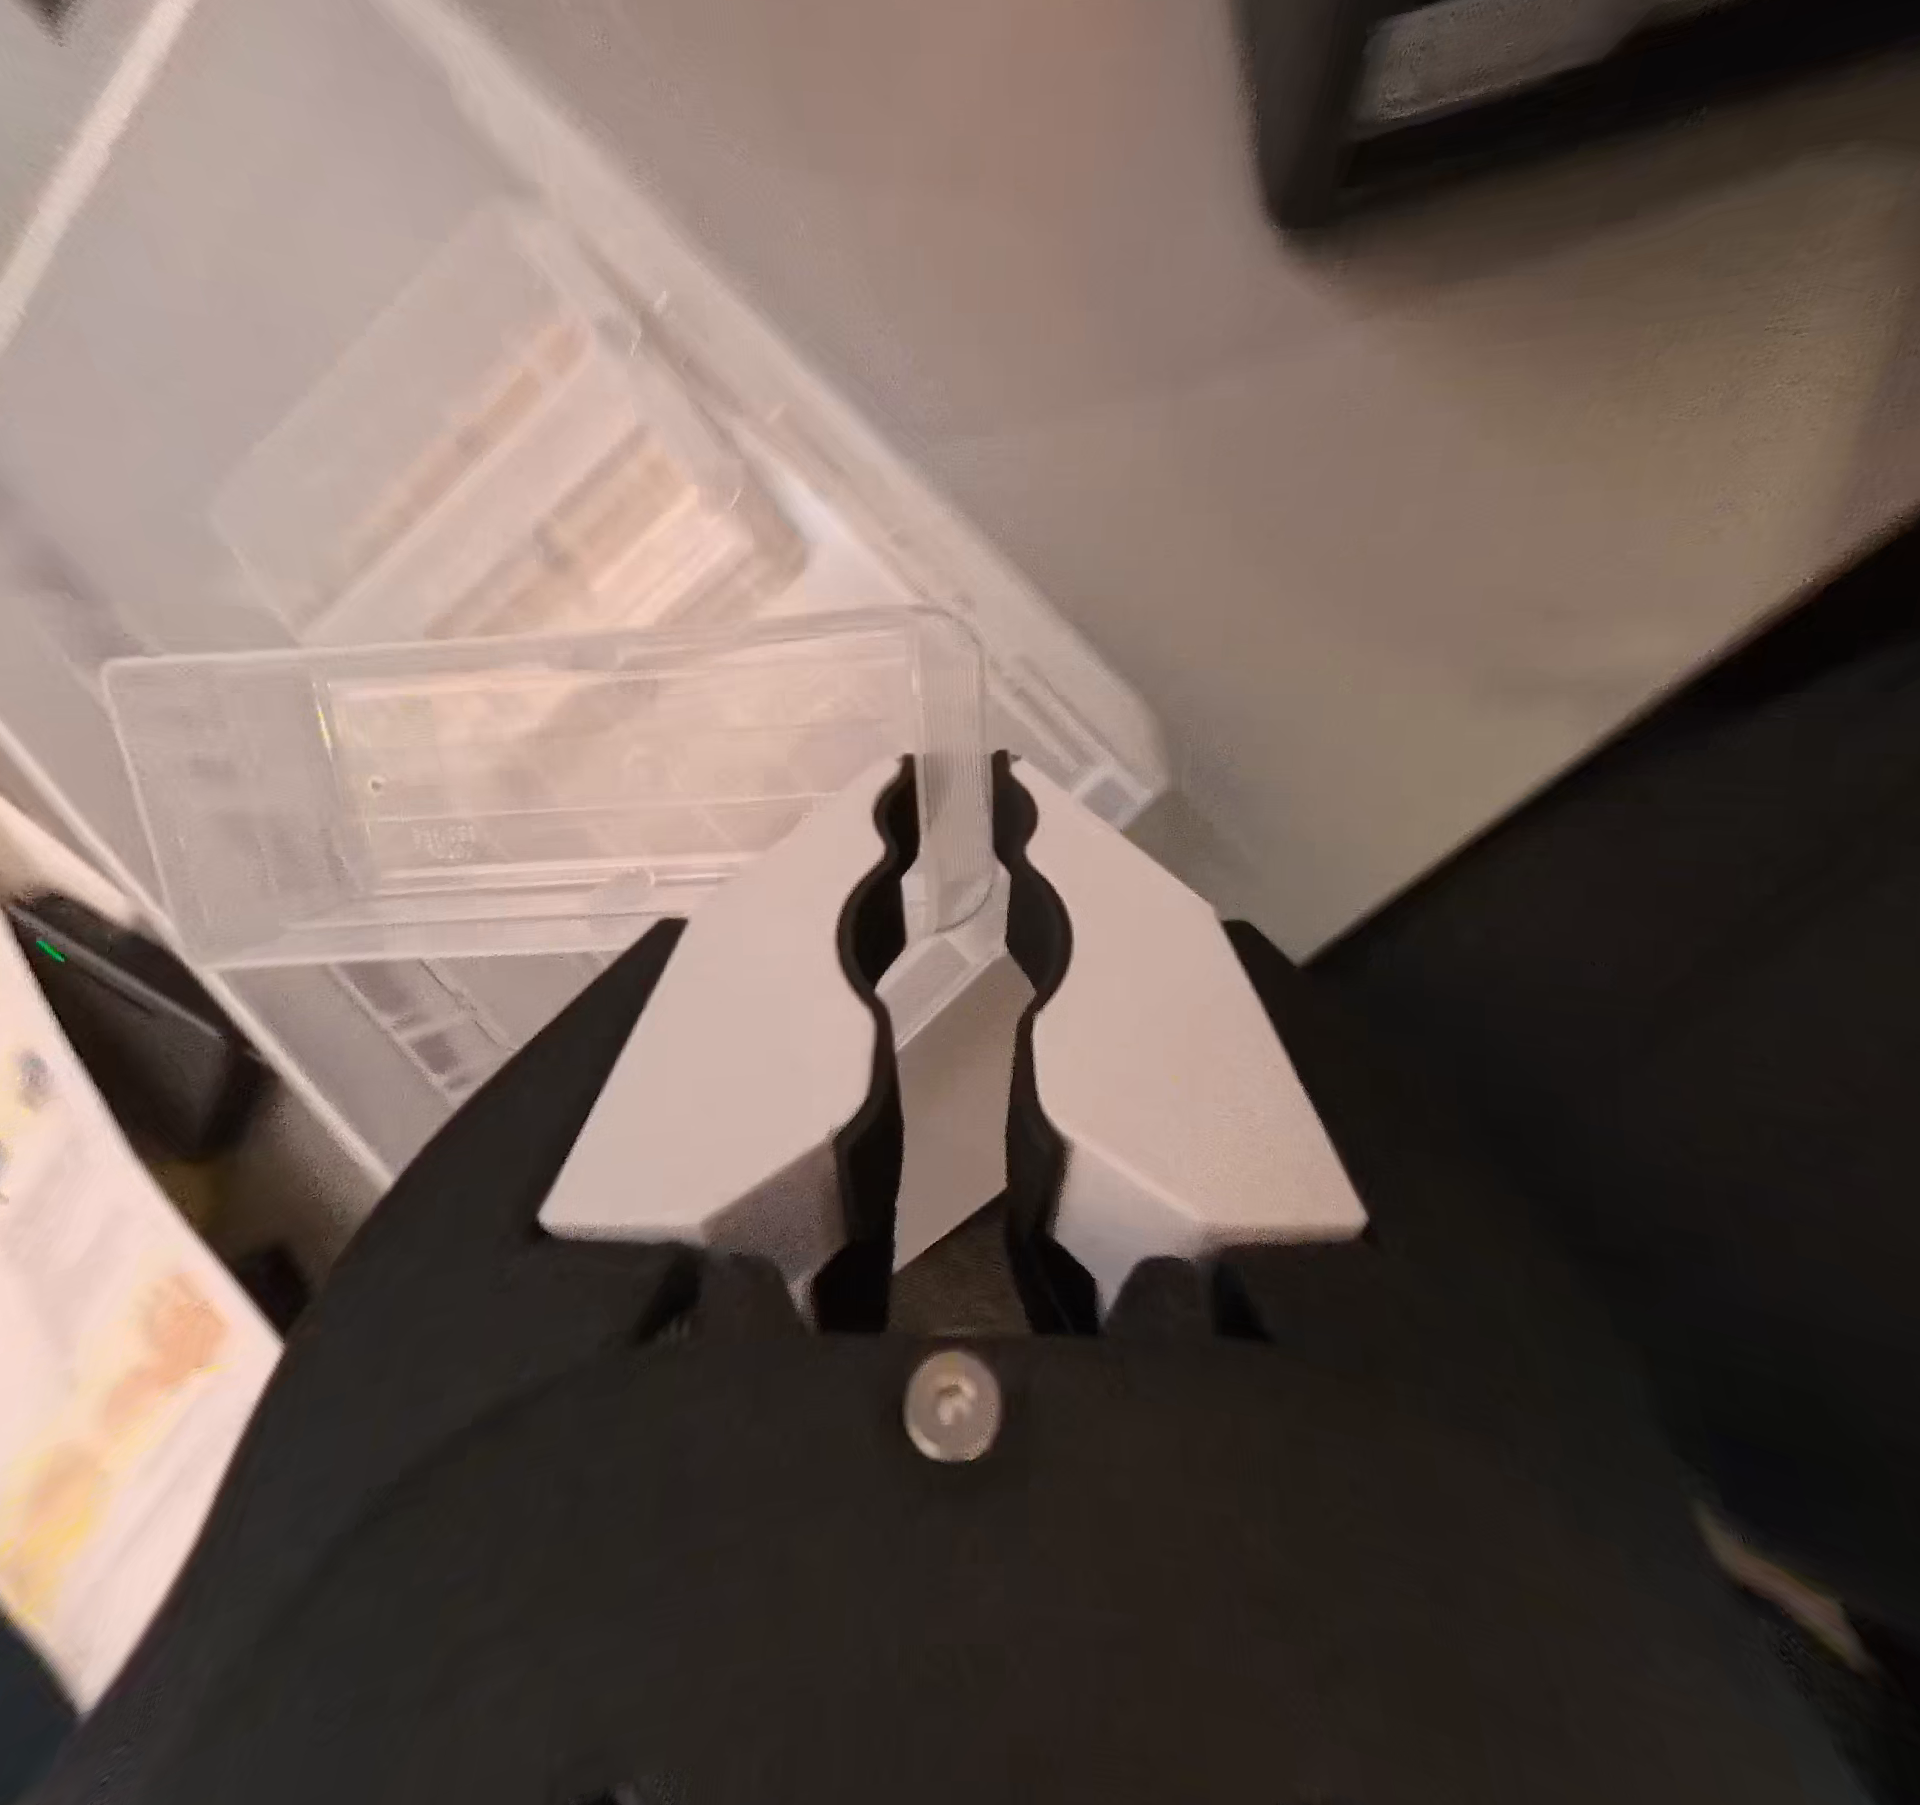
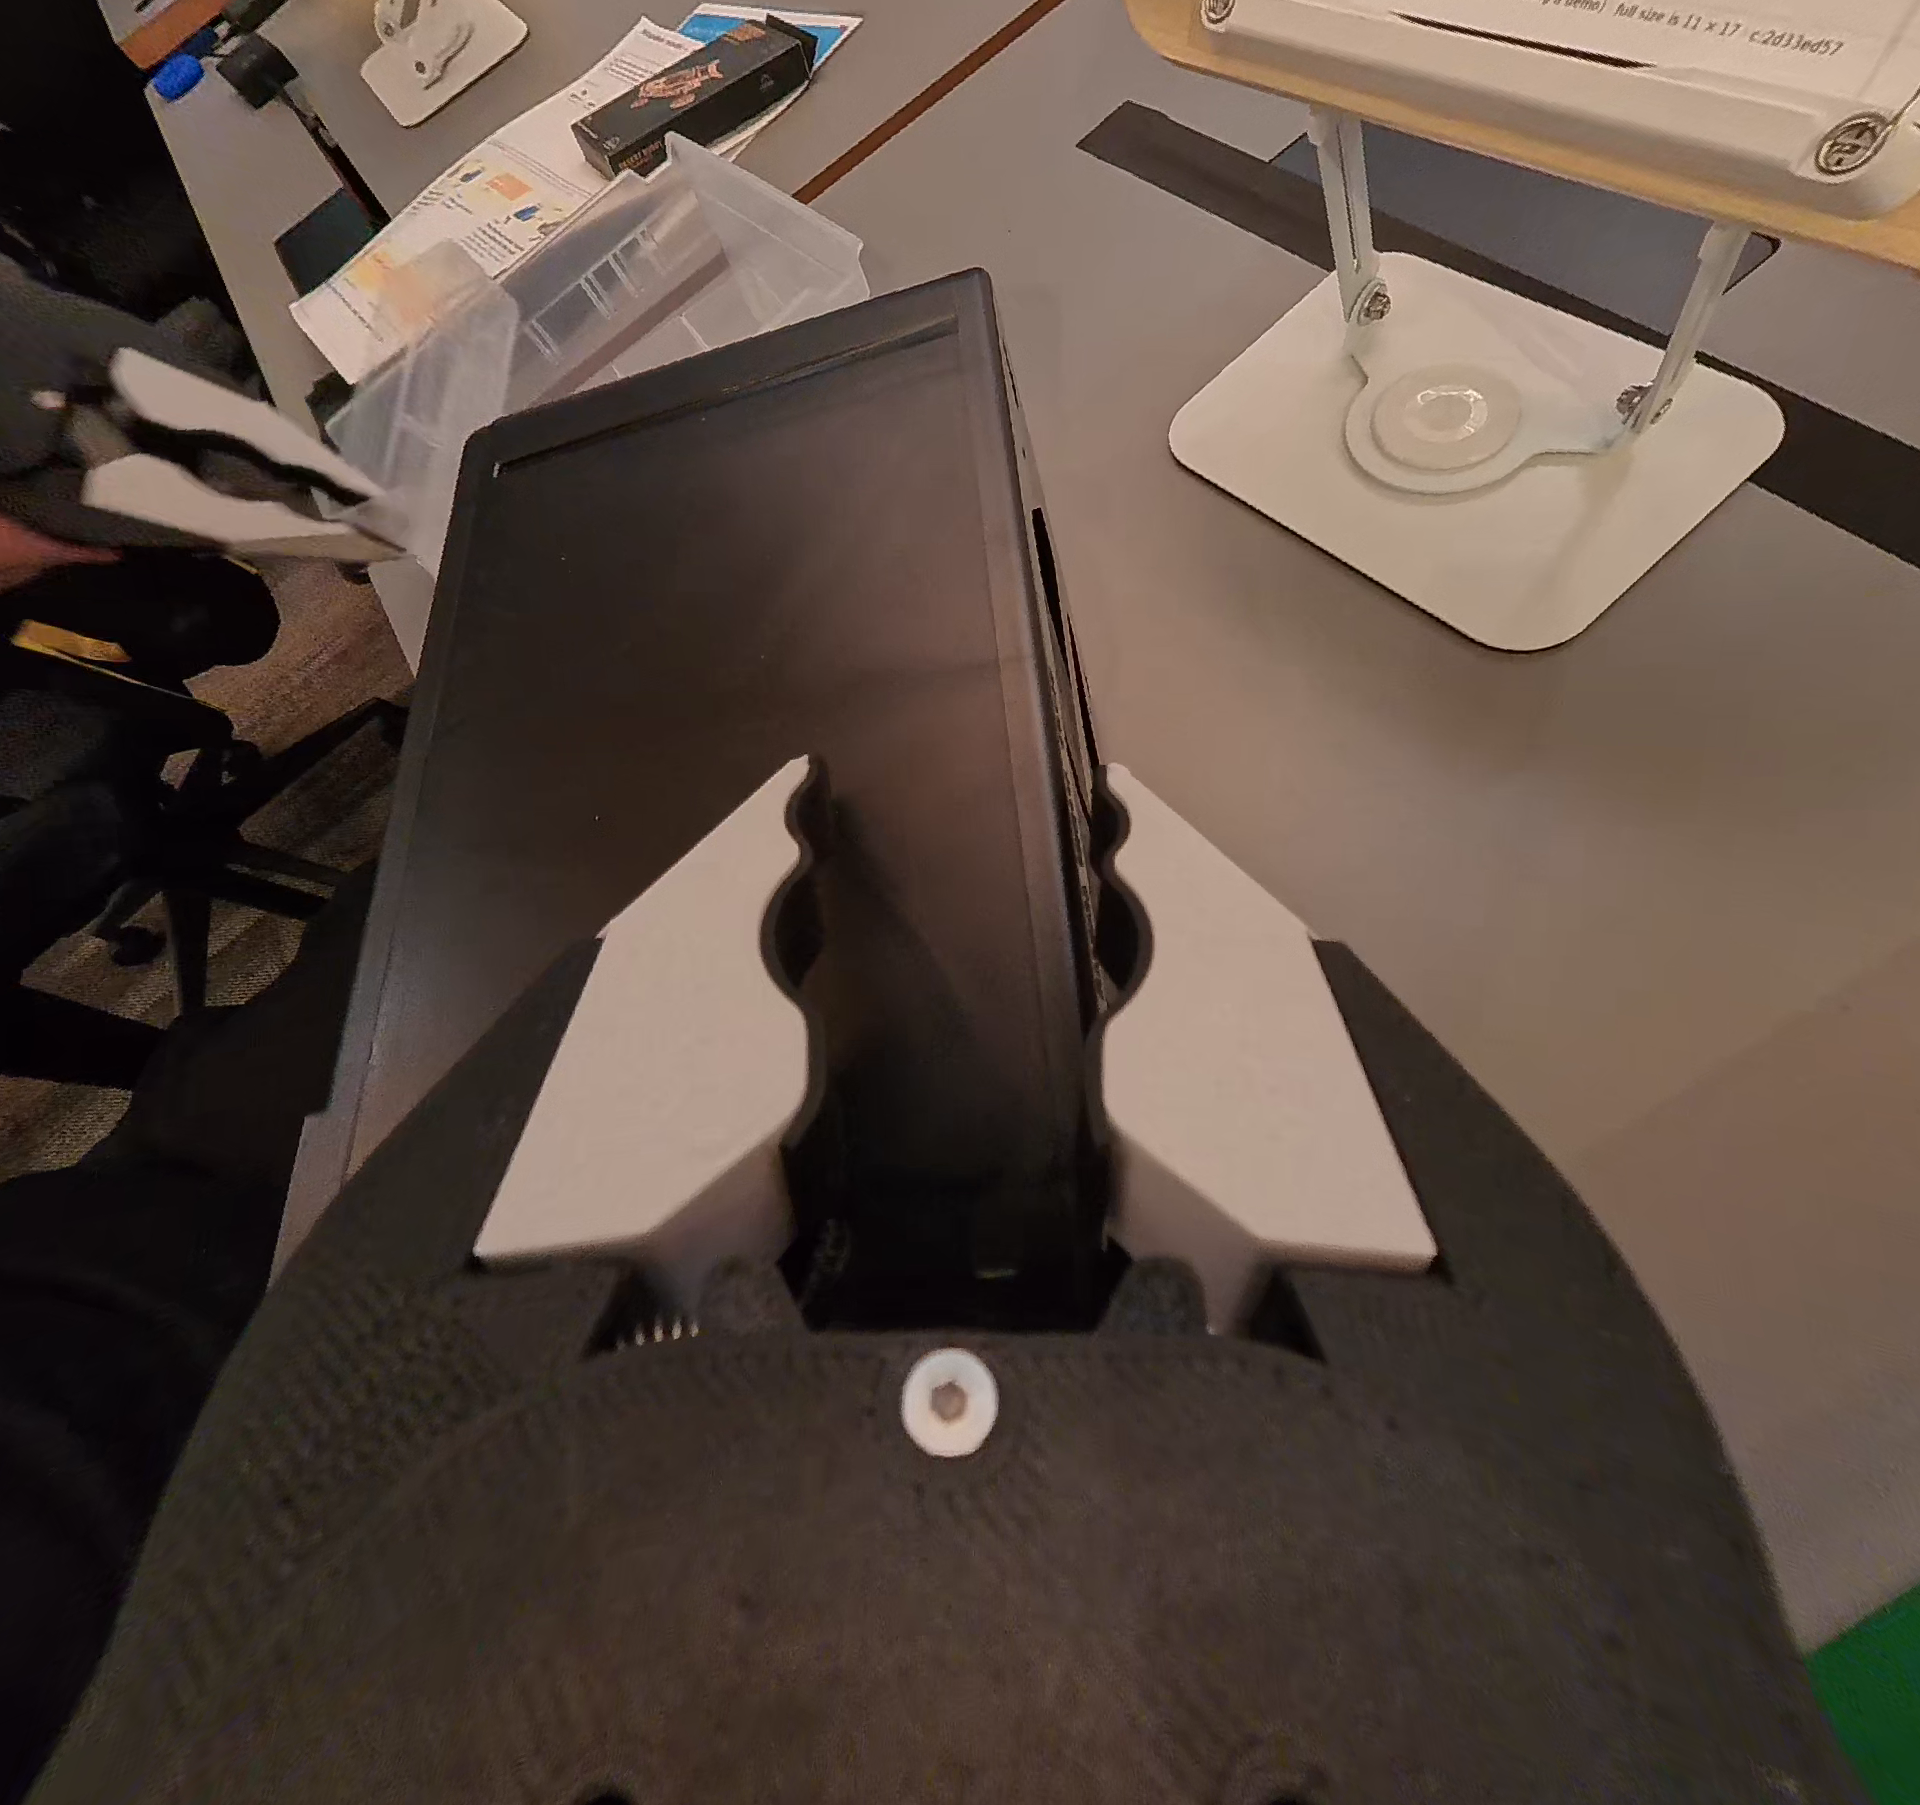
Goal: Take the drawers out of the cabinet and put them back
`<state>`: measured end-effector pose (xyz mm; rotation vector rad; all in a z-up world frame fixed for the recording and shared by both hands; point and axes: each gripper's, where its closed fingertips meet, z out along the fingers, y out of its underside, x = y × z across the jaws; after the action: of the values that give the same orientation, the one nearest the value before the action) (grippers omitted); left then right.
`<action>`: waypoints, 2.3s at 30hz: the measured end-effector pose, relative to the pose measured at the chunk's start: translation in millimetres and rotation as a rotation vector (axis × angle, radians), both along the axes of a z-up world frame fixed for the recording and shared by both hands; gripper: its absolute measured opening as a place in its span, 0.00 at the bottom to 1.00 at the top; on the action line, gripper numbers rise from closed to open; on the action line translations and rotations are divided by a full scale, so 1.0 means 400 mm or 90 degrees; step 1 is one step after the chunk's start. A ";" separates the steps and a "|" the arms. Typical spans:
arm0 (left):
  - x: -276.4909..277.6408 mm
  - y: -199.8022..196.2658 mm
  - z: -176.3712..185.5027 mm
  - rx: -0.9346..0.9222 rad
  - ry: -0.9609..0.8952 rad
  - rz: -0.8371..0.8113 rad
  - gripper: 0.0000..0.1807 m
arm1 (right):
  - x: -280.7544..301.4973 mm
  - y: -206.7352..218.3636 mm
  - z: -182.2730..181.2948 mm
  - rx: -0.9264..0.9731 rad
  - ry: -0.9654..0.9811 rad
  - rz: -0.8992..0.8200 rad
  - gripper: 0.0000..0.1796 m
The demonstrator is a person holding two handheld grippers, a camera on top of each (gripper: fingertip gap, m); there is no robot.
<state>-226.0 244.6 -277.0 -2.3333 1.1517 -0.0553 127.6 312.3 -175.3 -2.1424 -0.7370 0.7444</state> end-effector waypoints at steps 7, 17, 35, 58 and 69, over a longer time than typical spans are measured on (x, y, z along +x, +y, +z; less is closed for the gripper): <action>0.248 -0.197 0.065 0.002 0.032 -0.336 0.06 | 0.000 0.000 -0.001 -0.003 0.000 0.000 0.27; 0.266 -0.228 -0.219 -0.125 0.144 -0.445 0.09 | 0.000 0.000 -0.001 -0.003 0.001 -0.001 0.27; 0.276 -0.128 -0.283 -0.143 -0.082 0.179 0.39 | 0.000 -0.001 0.002 0.005 0.004 0.001 0.27; 0.454 -0.213 -0.068 -0.233 -0.104 -0.026 0.36 | 0.001 -0.001 0.003 0.006 0.003 0.000 0.27; 0.469 -0.171 -0.057 -0.220 -0.194 0.041 0.34 | 0.001 -0.001 0.004 0.009 0.006 0.002 0.26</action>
<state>-38.3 176.2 -299.7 -2.5400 0.9725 -0.6087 128.1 311.9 -173.6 -2.1244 -0.7385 0.7481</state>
